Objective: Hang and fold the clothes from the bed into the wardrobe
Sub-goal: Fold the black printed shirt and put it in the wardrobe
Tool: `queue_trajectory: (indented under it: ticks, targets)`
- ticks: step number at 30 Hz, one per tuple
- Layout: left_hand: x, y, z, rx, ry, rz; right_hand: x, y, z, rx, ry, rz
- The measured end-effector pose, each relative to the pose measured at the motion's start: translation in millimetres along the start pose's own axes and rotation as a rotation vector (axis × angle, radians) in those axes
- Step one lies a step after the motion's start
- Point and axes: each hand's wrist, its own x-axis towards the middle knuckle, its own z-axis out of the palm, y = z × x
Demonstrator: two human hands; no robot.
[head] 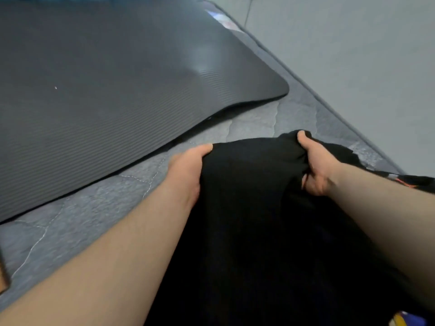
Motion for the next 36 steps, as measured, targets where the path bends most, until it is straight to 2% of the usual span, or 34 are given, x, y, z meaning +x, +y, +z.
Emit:
queue_trajectory:
  ticks: [3, 6, 13, 15, 18, 19, 21, 23, 25, 27, 30, 32, 34, 36]
  targets:
    - [9.2, -11.2, -0.2, 0.207, -0.029, 0.172, 15.4, -11.9, 13.0, -0.081, 0.07, 0.097]
    - [14.6, -18.5, 2.2, 0.24, -0.035, 0.22, 25.8, -21.2, 18.1, -0.093, 0.133, 0.075]
    - [20.9, -13.0, 8.6, 0.26, 0.007, 0.202, -10.6, -10.4, 4.3, 0.082, -0.069, -0.028]
    - [18.5, -11.6, 11.1, 0.22, -0.015, 0.163, -37.0, 10.7, -4.8, 0.149, -0.05, -0.063]
    - [2.2, 1.4, 13.4, 0.145, -0.058, 0.068, -100.1, 69.4, -21.8, -0.074, 0.158, -0.123]
    - [-6.8, 6.2, 14.4, 0.107, -0.109, 0.008, -127.1, 88.6, -25.9, -0.121, 0.21, -0.093]
    - [-31.8, 8.9, 12.8, 0.067, -0.219, -0.076, -172.6, 121.8, -31.5, -0.196, 0.209, 0.013]
    - [-62.7, 0.7, -1.0, 0.158, -0.258, -0.019, -200.2, 149.9, -34.0, -0.35, 0.161, 0.143]
    - [-103.1, -22.1, -26.6, 0.32, -0.21, 0.062, -216.2, 170.3, -38.4, -0.501, 0.185, 0.164]
    - [-146.9, -54.6, -56.7, 0.466, -0.168, 0.03, -228.6, 190.3, -42.2, -0.555, 0.219, 0.201]
    - [-210.2, -109.3, -96.0, 0.524, -0.168, -0.144, -245.0, 215.3, -43.9, -0.321, 0.083, 0.338]
    - [-243.0, -137.8, -113.7, 0.595, -0.21, -0.21, -260.2, 229.3, -42.4, -0.186, -0.039, 0.361]
    - [-258.5, -154.8, -129.0, 0.617, -0.204, -0.215, -271.4, 244.2, -37.8, -0.096, -0.092, 0.315]
    - [-266.3, -149.8, -144.8, 0.62, -0.072, -0.092, -282.9, 257.1, -24.0, 0.071, -0.182, 0.287]
